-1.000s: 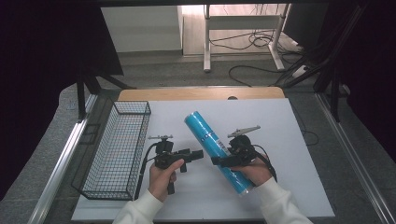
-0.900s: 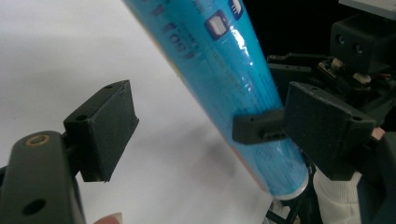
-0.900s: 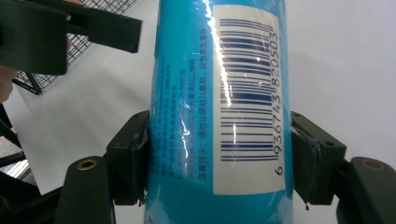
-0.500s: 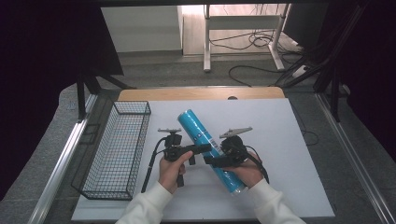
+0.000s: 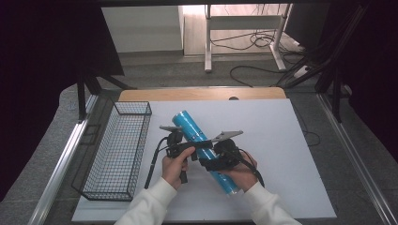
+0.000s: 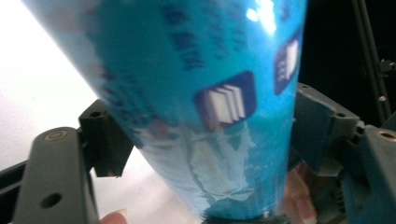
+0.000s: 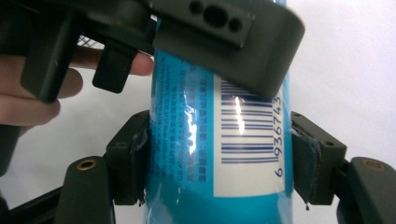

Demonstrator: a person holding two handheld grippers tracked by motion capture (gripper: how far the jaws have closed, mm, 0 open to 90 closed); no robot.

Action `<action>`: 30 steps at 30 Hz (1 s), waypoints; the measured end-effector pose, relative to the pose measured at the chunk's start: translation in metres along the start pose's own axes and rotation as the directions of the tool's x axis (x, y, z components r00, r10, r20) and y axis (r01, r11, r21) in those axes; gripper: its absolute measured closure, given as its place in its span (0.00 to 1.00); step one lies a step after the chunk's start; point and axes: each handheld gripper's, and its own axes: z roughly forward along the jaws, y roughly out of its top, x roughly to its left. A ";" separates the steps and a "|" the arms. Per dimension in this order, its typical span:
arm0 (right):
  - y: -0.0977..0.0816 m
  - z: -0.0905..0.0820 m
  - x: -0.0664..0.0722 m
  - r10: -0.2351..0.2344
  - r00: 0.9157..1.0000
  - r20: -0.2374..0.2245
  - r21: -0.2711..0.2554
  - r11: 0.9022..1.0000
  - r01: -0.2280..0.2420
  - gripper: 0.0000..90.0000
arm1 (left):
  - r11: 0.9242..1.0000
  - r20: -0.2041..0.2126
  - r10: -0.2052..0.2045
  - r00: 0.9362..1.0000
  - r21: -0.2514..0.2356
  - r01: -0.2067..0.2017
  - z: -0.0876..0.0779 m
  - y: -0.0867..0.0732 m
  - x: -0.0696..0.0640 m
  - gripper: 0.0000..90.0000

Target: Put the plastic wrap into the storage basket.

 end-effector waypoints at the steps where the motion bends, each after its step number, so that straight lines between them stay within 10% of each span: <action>1: 0.000 0.001 0.001 -0.003 1.000 0.013 0.002 1.000 0.003 0.35 | 1.000 0.012 -0.010 1.000 -0.006 0.010 -0.001 0.002 0.001 0.31; 12: 0.009 -0.002 -0.001 0.028 0.998 -0.063 -0.038 0.999 -0.030 0.24 | 0.999 0.073 -0.048 0.996 -0.006 0.048 -0.013 0.011 0.004 0.35; 15: 0.009 -0.012 0.003 -0.015 0.999 -0.038 -0.054 0.998 0.013 0.10 | 1.000 0.029 0.009 1.000 0.006 -0.010 -0.020 0.013 0.002 0.35; 30: -0.022 -0.071 -0.043 0.078 0.997 -0.003 -0.134 0.988 -0.077 0.10 | 0.991 -0.051 0.117 0.992 0.076 -0.113 -0.069 0.037 -0.024 0.35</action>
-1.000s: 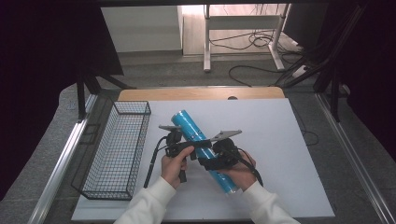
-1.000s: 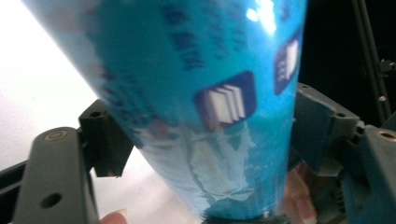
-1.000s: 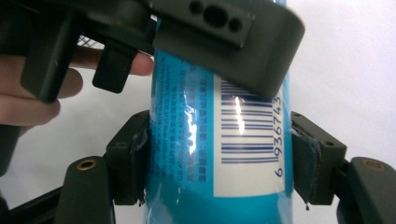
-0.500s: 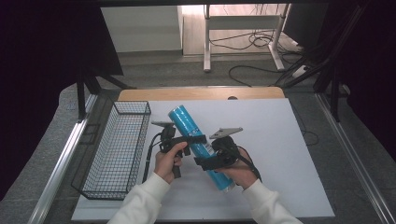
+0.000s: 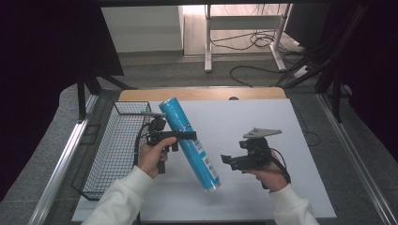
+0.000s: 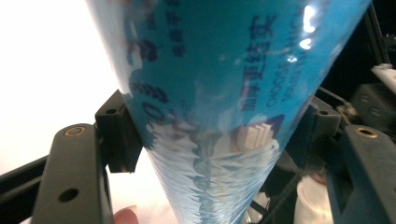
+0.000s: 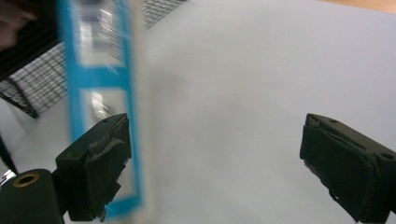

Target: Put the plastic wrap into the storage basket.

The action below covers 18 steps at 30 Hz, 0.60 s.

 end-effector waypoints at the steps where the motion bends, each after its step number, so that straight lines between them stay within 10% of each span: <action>1: -0.003 -0.002 -0.004 0.010 1.000 0.009 0.002 1.000 -0.010 0.10 | 1.000 -0.004 0.006 1.000 0.005 -0.006 -0.005 0.002 -0.002 0.35; 18: -0.022 -0.004 -0.029 0.068 0.996 0.054 0.041 0.997 -0.071 0.11 | 0.993 -0.101 0.099 0.990 0.067 -0.092 -0.051 0.020 -0.019 0.35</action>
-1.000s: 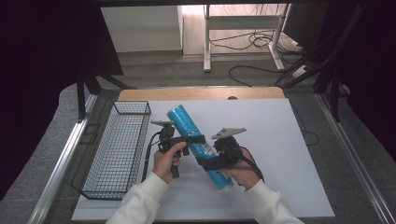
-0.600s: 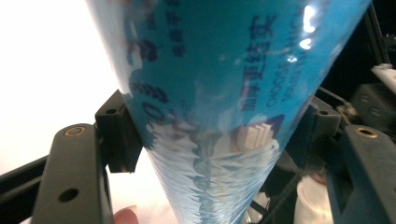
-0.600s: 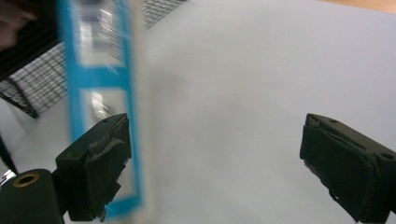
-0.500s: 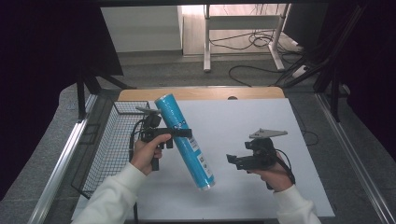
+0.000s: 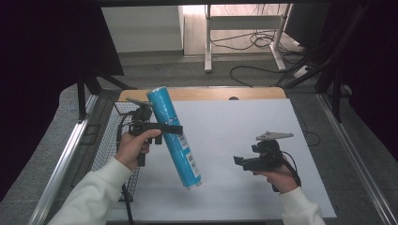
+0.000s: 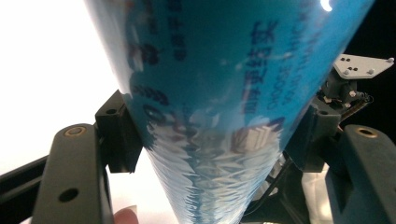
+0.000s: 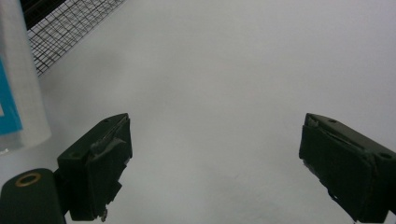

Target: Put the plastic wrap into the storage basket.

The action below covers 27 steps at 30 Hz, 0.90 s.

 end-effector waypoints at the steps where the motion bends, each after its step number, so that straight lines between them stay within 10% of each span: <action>1: -0.001 0.000 -0.001 -0.001 1.000 0.001 0.001 1.000 0.001 0.11 | 1.000 -0.015 0.006 1.000 0.001 -0.006 -0.004 0.001 0.000 0.35; 27: -0.003 -0.003 -0.010 0.025 1.000 0.018 0.009 1.000 -0.025 0.12 | 0.997 -0.243 0.078 0.967 0.040 -0.070 -0.078 0.008 0.000 0.35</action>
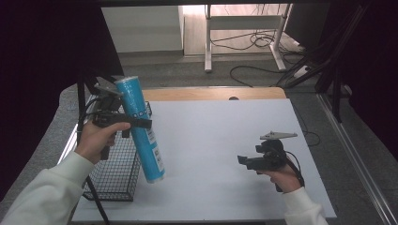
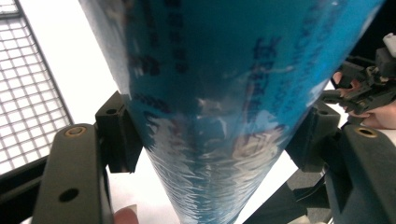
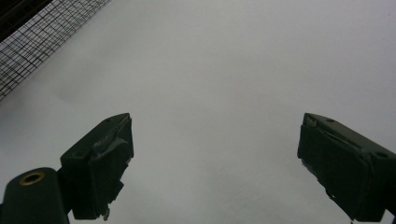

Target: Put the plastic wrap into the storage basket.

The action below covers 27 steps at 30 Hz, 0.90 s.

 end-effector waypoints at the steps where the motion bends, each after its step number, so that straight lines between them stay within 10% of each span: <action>1: 0.000 0.000 0.000 0.000 1.000 0.000 0.000 1.000 0.000 0.12 | 1.000 0.001 -0.005 1.000 0.006 0.005 0.000 -0.001 0.001 0.35; 11: -0.002 0.004 -0.003 0.004 1.000 0.004 0.010 1.000 -0.004 0.12 | 1.000 -0.053 0.006 0.999 0.023 -0.005 -0.009 0.001 0.010 0.35; 27: -0.001 0.000 -0.010 0.014 1.000 0.022 0.002 1.000 -0.015 0.12 | 1.000 -0.187 0.026 0.982 0.001 -0.026 -0.075 0.012 0.020 0.35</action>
